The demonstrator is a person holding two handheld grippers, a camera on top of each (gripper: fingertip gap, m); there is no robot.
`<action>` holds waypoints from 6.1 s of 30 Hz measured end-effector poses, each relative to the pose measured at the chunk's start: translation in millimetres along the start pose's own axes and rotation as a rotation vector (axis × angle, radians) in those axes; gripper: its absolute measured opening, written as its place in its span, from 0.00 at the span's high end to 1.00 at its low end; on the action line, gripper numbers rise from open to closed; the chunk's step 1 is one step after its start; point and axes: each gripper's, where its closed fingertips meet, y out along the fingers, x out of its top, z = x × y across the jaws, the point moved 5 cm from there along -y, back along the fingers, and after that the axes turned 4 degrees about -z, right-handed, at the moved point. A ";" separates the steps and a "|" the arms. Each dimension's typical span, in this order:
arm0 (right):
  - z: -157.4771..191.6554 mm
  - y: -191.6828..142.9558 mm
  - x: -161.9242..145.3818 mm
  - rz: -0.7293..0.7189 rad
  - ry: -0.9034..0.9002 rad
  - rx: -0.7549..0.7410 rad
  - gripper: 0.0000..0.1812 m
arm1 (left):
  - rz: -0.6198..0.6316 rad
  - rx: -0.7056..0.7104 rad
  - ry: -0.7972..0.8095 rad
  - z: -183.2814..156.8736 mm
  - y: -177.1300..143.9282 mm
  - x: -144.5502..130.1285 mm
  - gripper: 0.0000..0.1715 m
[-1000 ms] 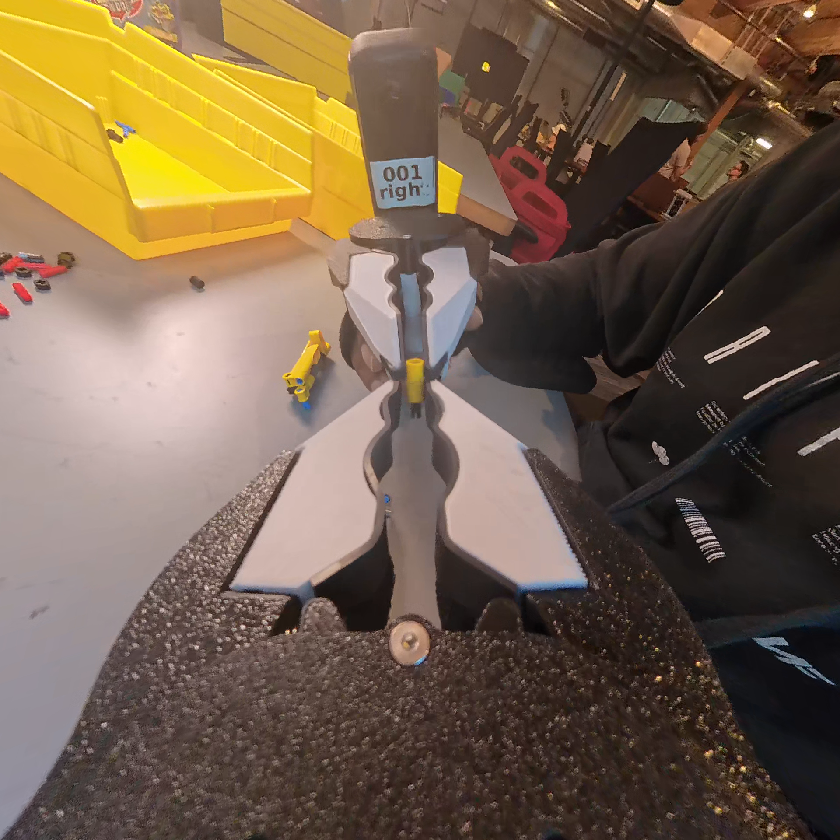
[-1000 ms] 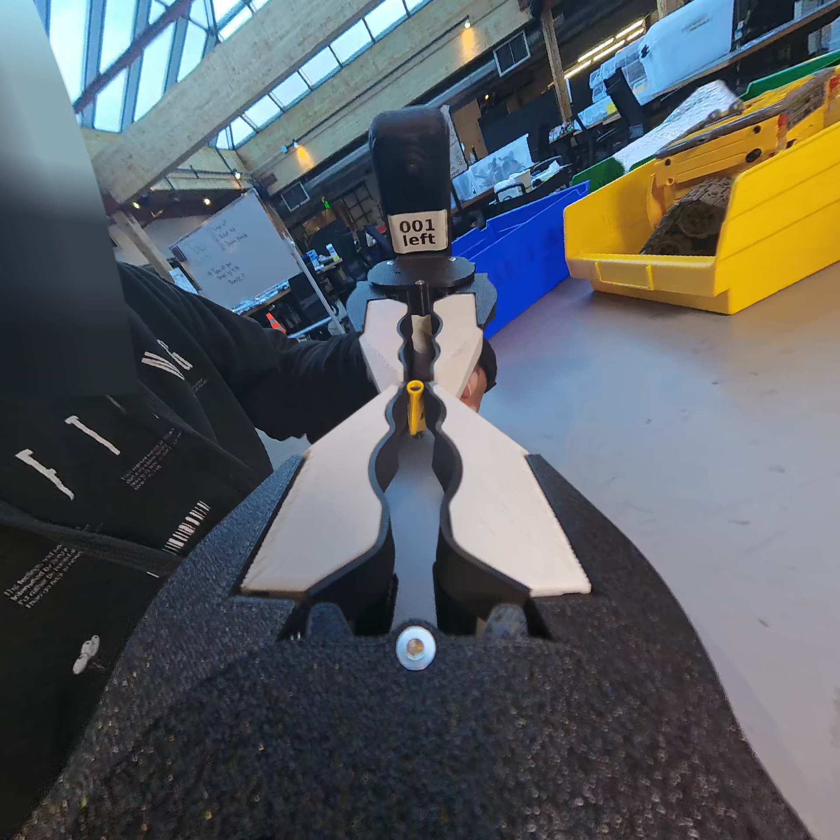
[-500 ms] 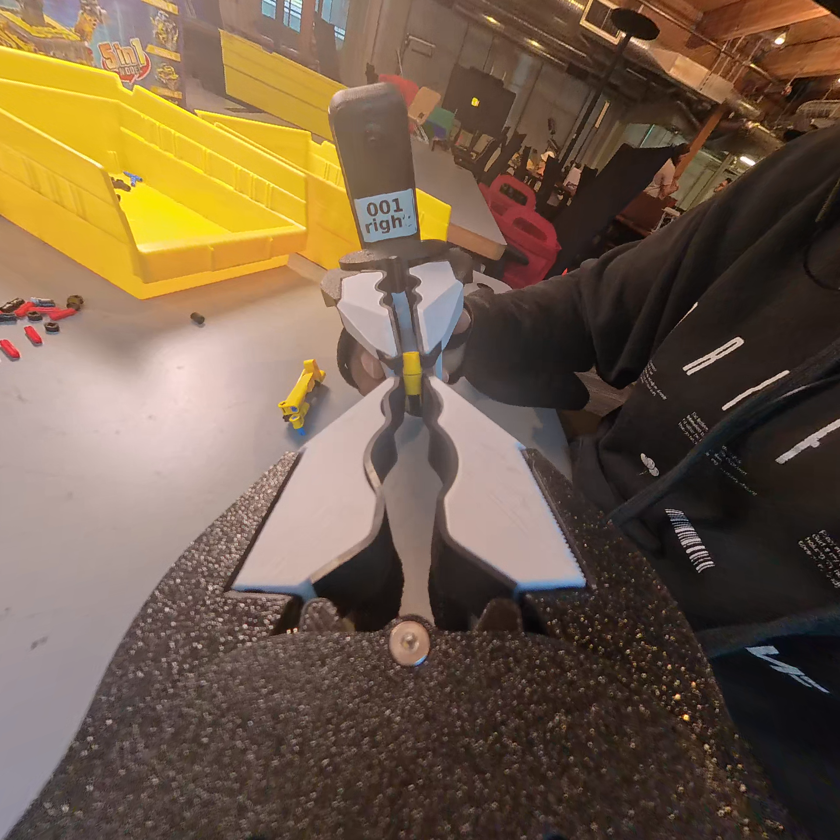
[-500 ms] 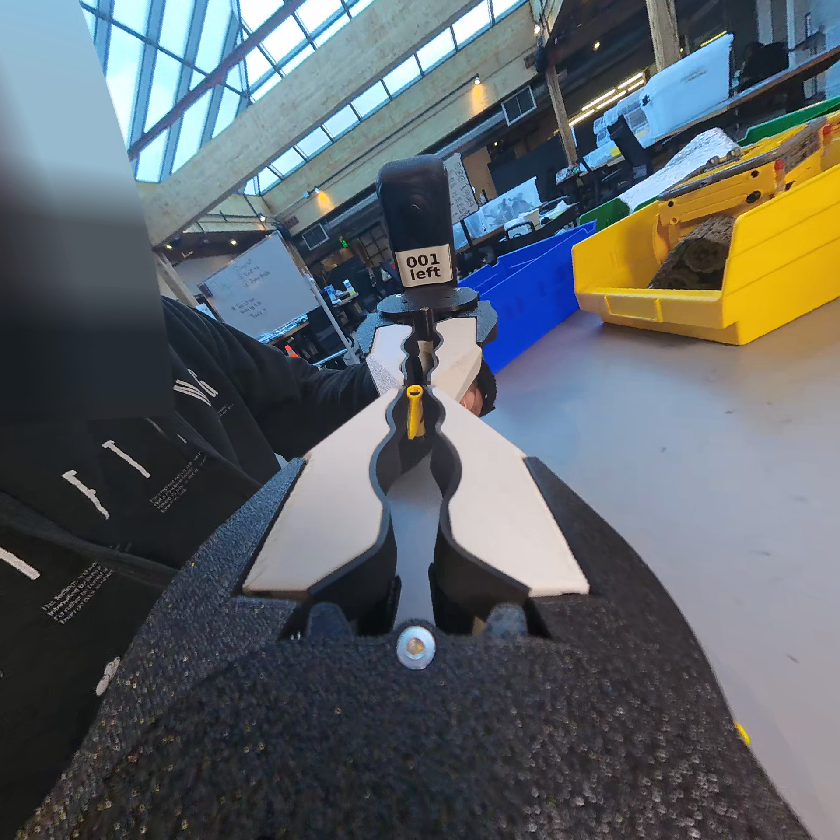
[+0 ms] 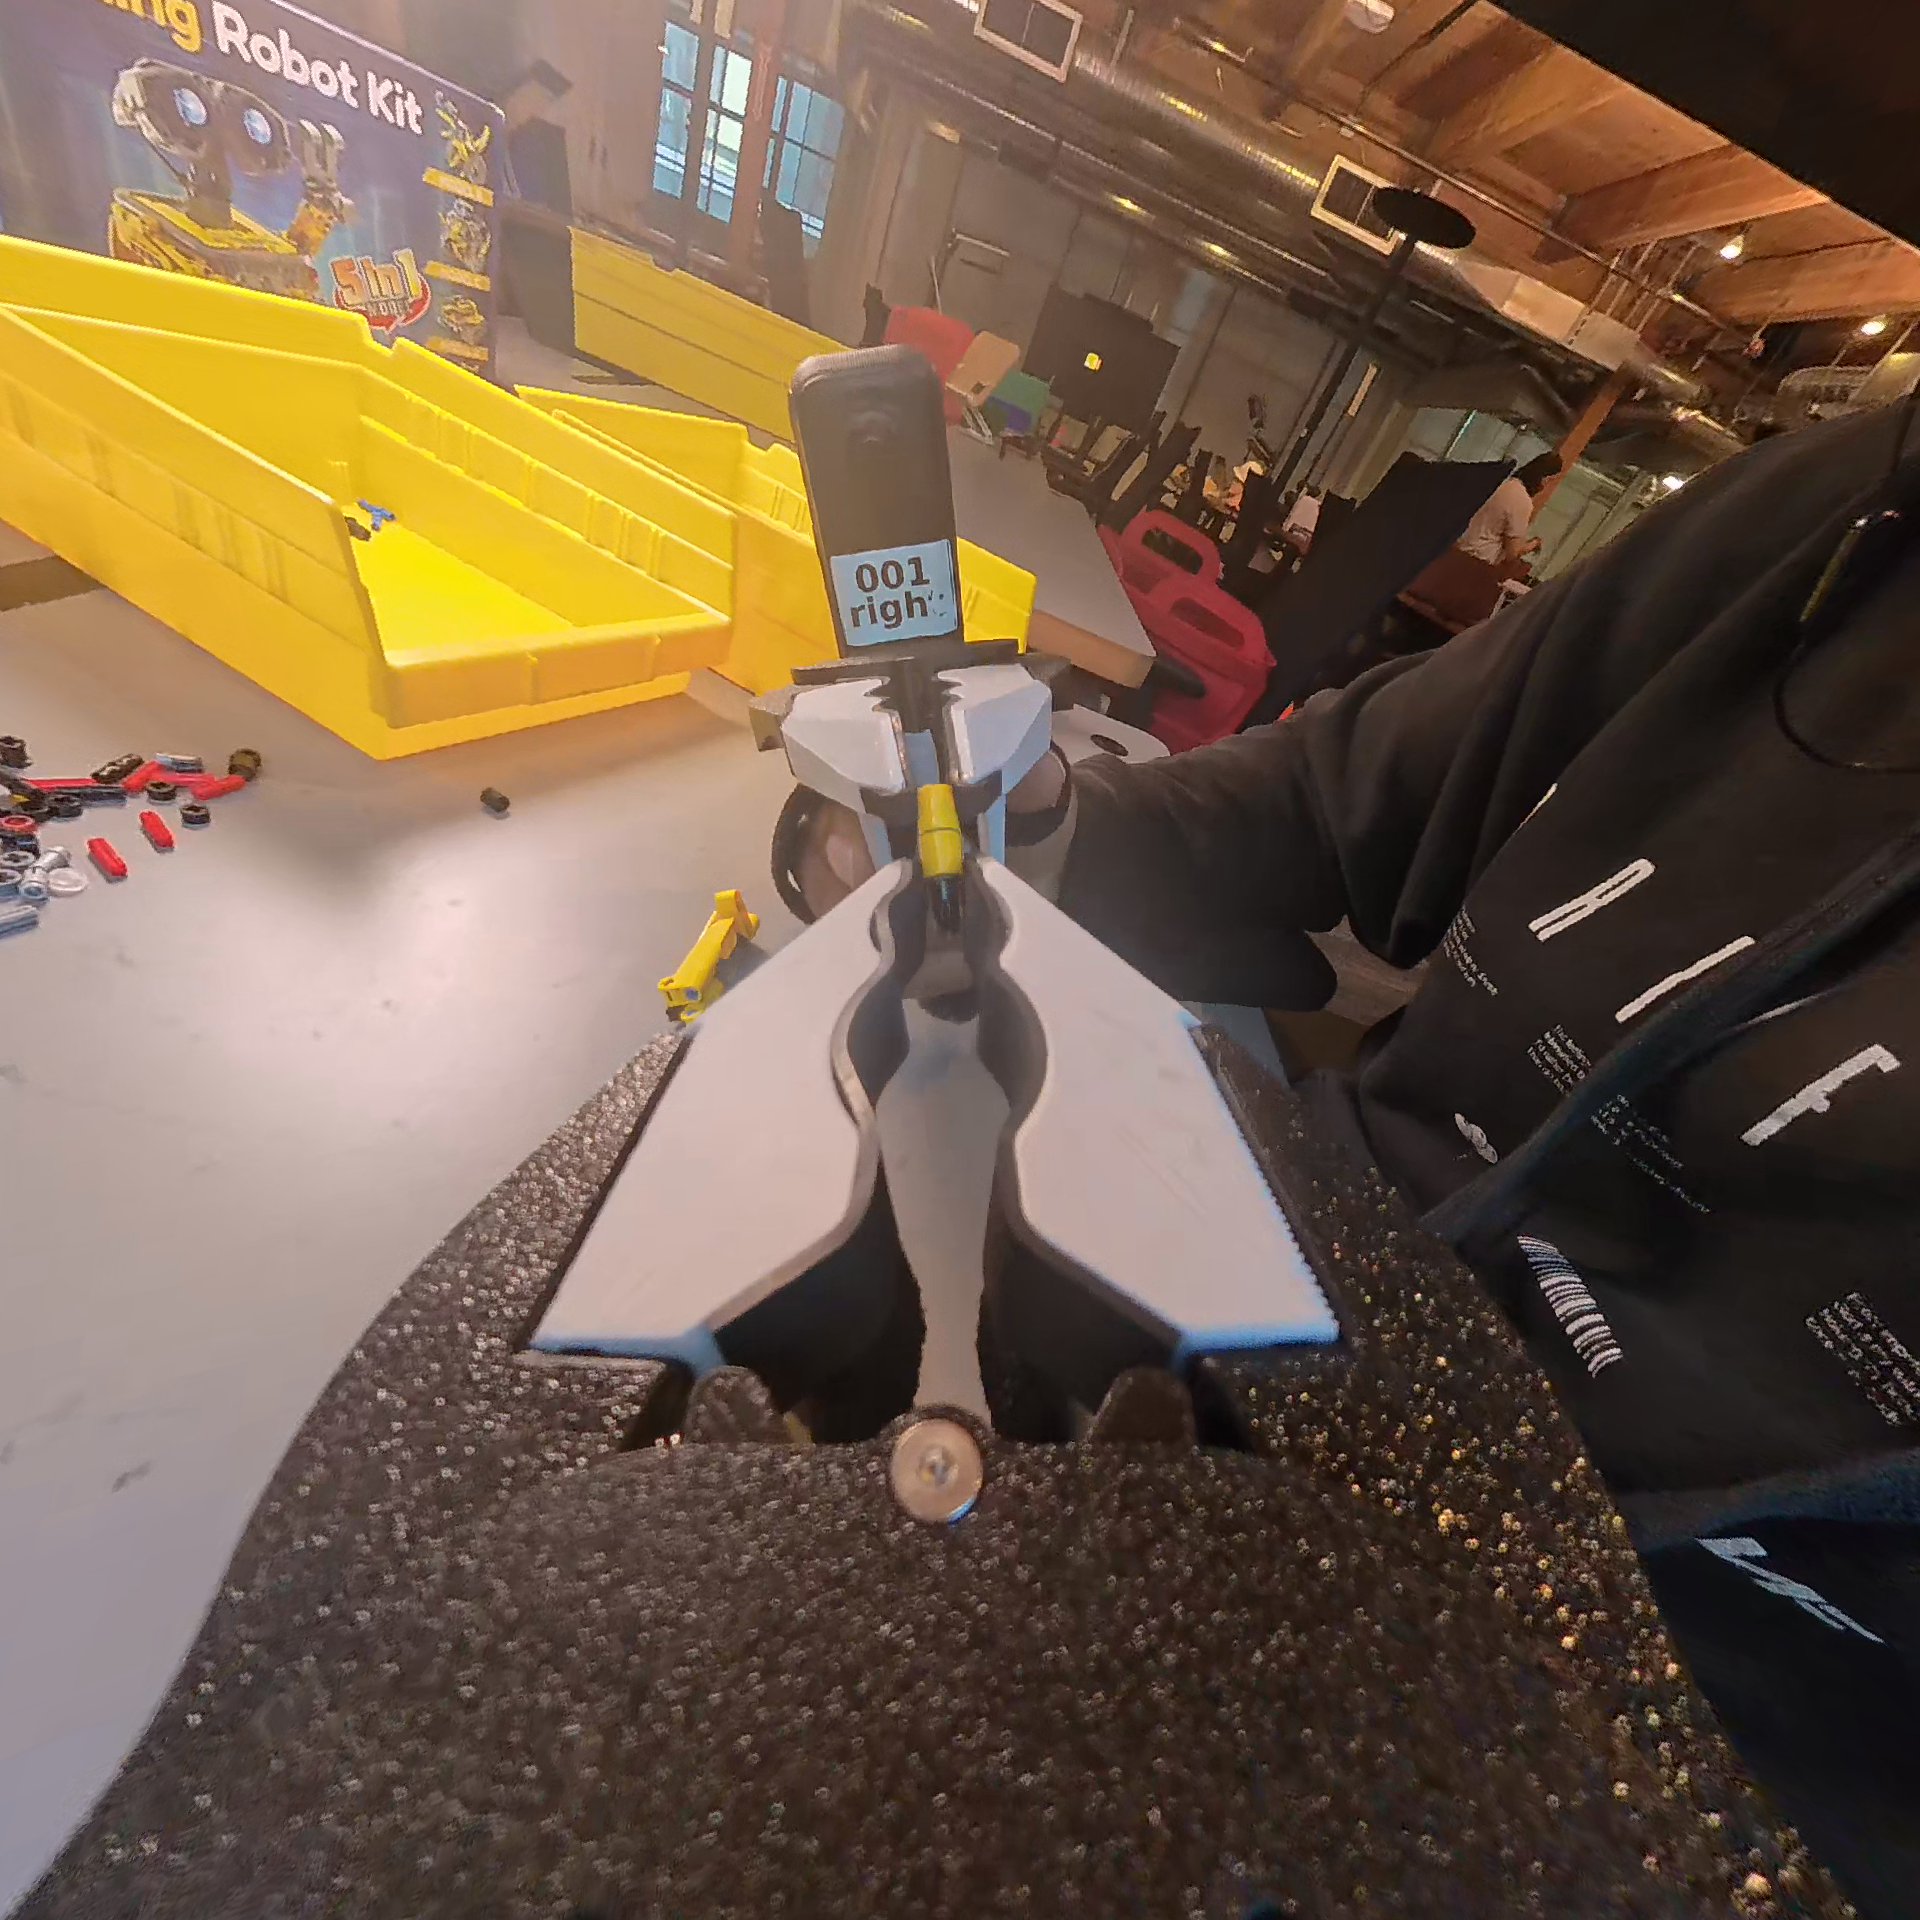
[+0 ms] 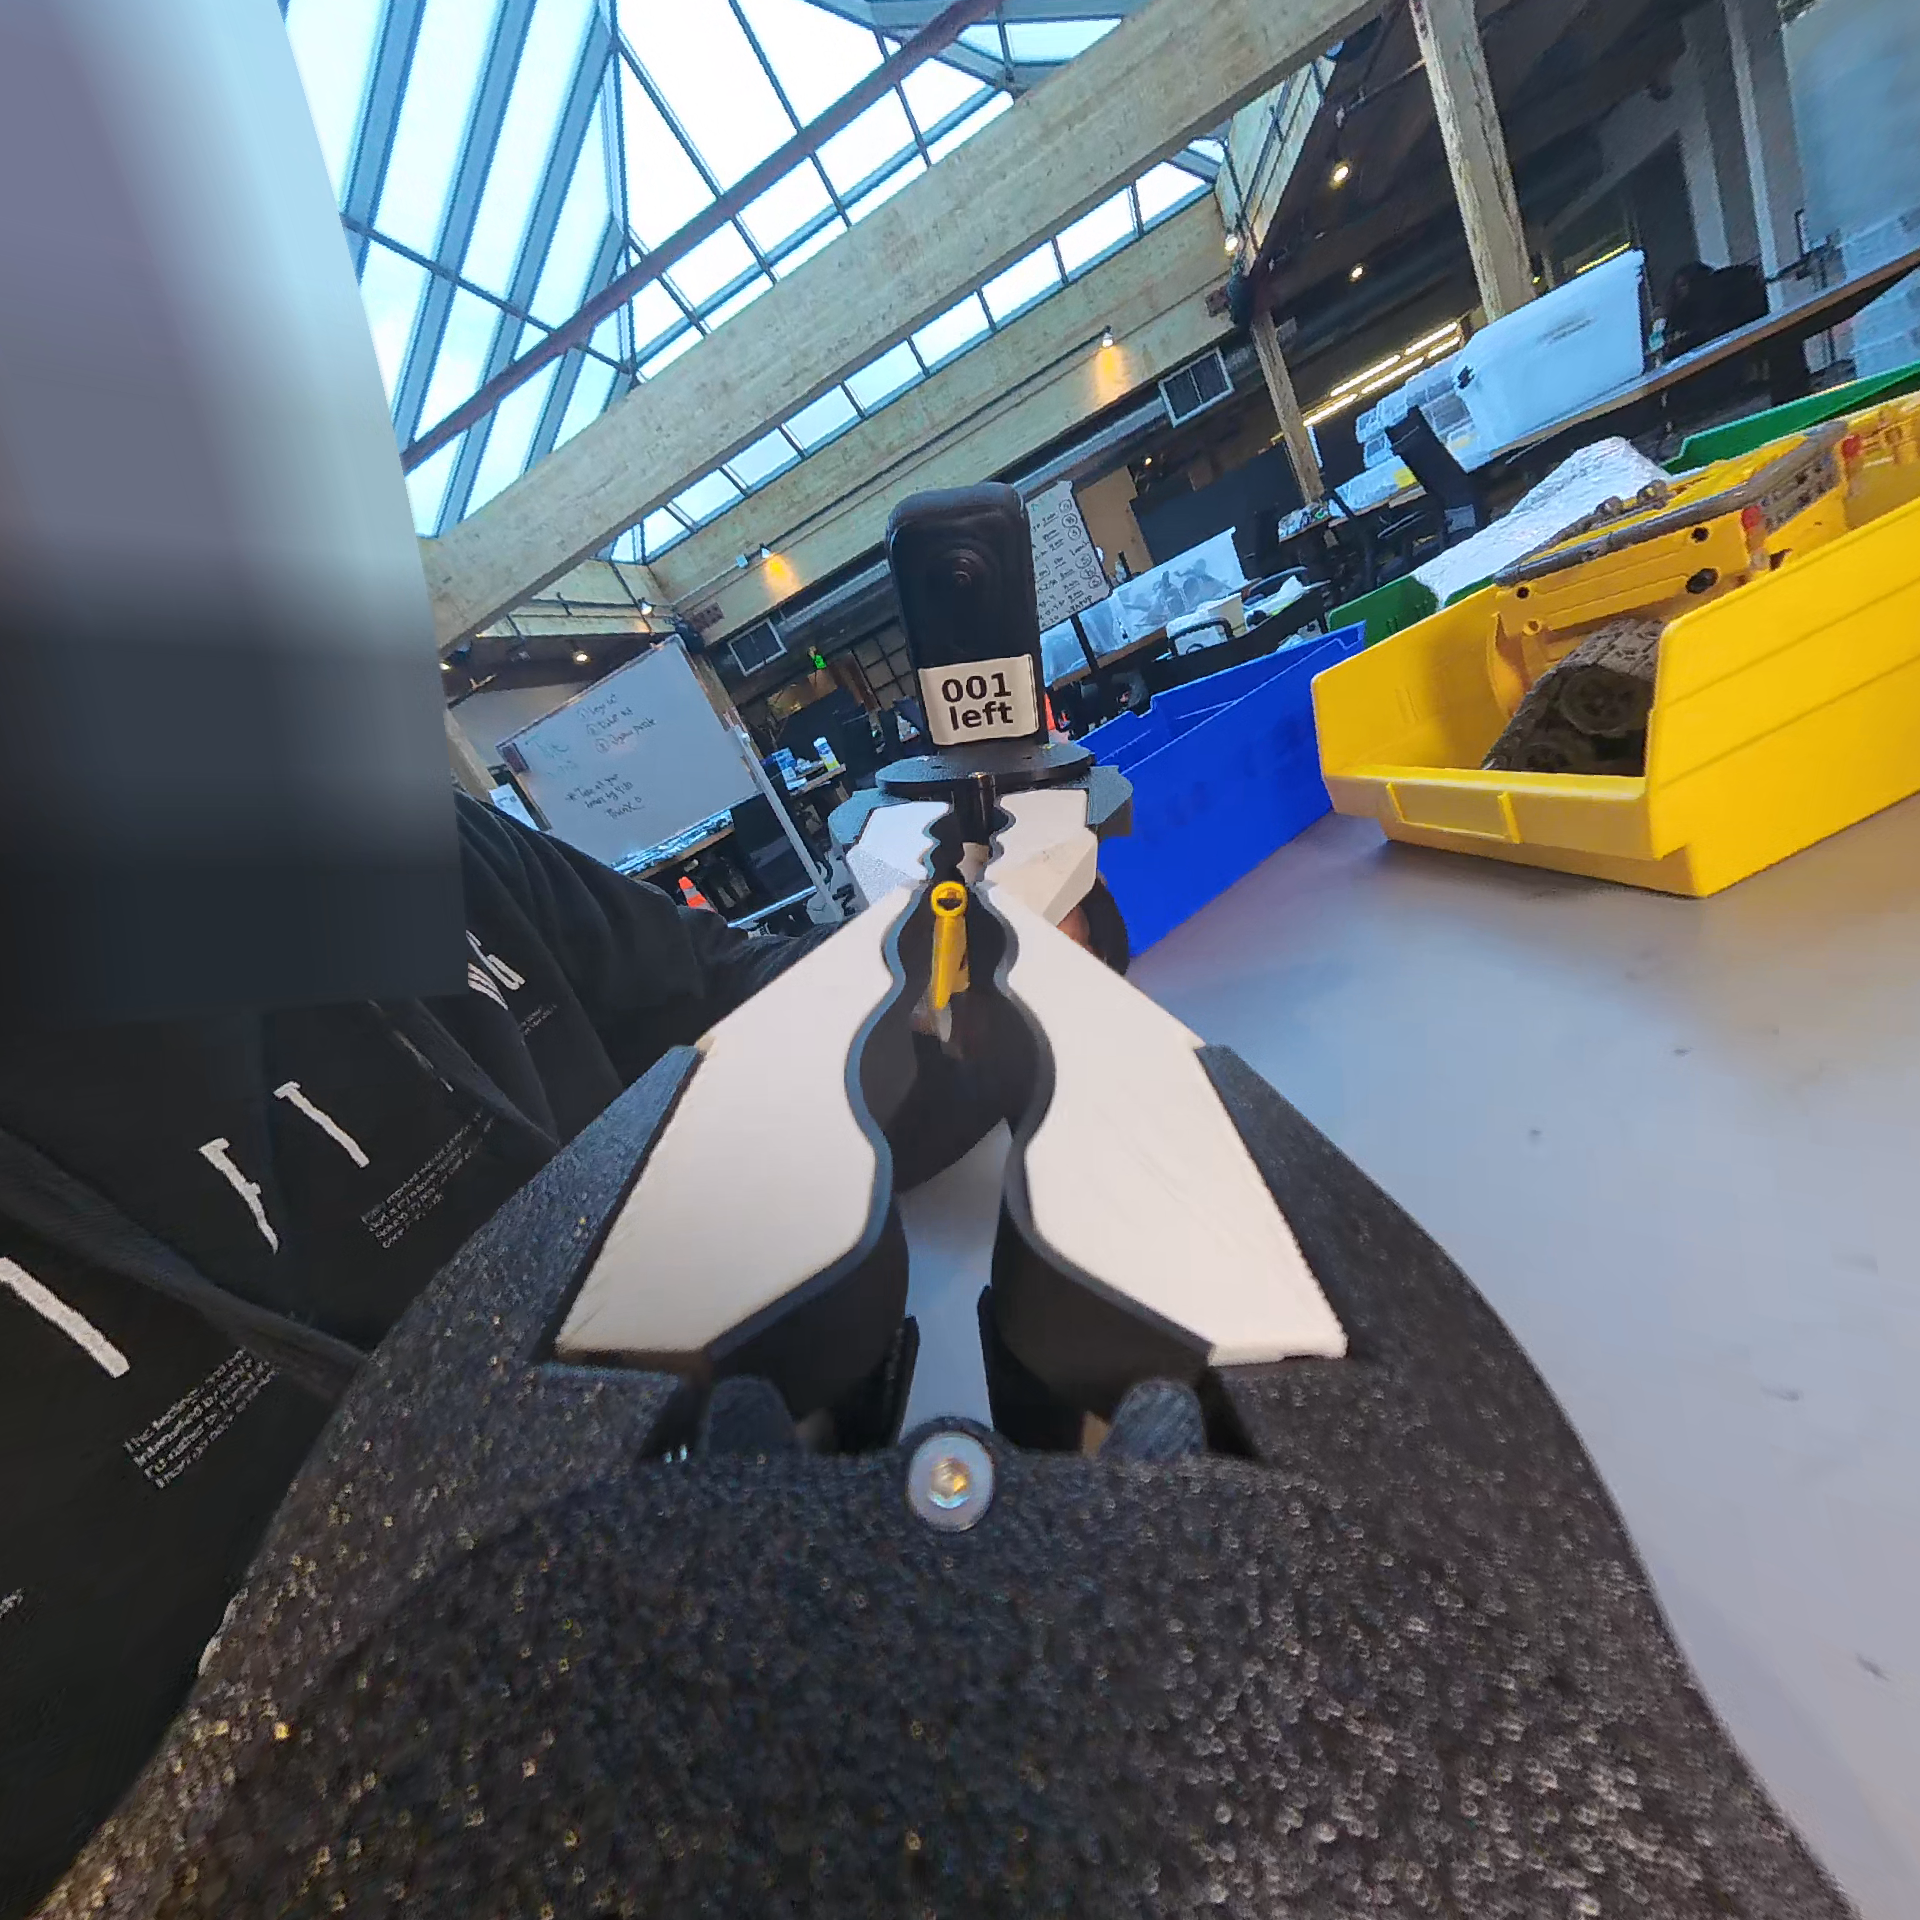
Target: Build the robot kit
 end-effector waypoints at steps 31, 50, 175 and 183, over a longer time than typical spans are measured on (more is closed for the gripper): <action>10.0 -7.7 -19.0 0.411 -0.326 -0.047 0.97 | 0.197 0.074 0.289 -7.0 6.6 -19.5 0.96; 11.4 -17.2 -16.0 0.420 -0.355 -0.056 0.97 | 0.113 -0.002 0.181 -4.2 5.3 -17.4 0.93; -23.0 -19.6 -79.7 1.145 -0.475 -0.148 0.99 | 0.779 0.177 0.282 19.1 21.5 -84.2 0.97; -22.9 -12.4 -81.3 1.216 -0.428 -0.140 0.99 | 0.564 0.069 0.099 13.6 7.9 -62.0 0.81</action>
